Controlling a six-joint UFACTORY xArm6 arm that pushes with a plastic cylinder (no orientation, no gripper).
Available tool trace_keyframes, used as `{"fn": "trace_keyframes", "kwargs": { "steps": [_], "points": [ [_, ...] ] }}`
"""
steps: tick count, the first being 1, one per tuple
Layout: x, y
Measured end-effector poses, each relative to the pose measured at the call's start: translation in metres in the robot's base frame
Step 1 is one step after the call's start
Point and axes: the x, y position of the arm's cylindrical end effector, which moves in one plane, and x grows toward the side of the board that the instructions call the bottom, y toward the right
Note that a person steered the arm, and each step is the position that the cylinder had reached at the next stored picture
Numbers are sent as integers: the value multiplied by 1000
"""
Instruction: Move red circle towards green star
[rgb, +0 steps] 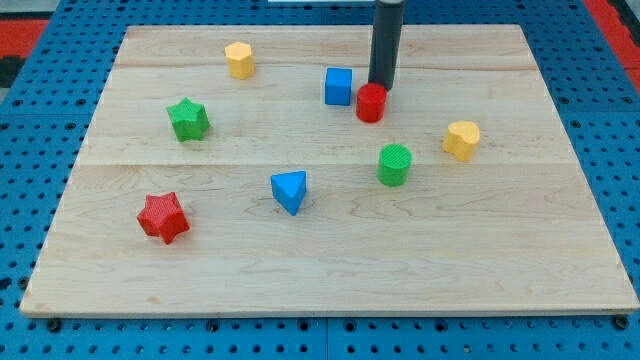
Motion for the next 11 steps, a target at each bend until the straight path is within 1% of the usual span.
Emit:
{"fn": "trace_keyframes", "kwargs": {
  "steps": [1, 2, 3, 4, 5, 6, 10, 11],
  "points": [
    [39, -7],
    [46, 0],
    [48, 35],
    [69, 1],
    [75, -65],
    [75, -91],
    [75, -98],
    [73, -114]
  ]
}}
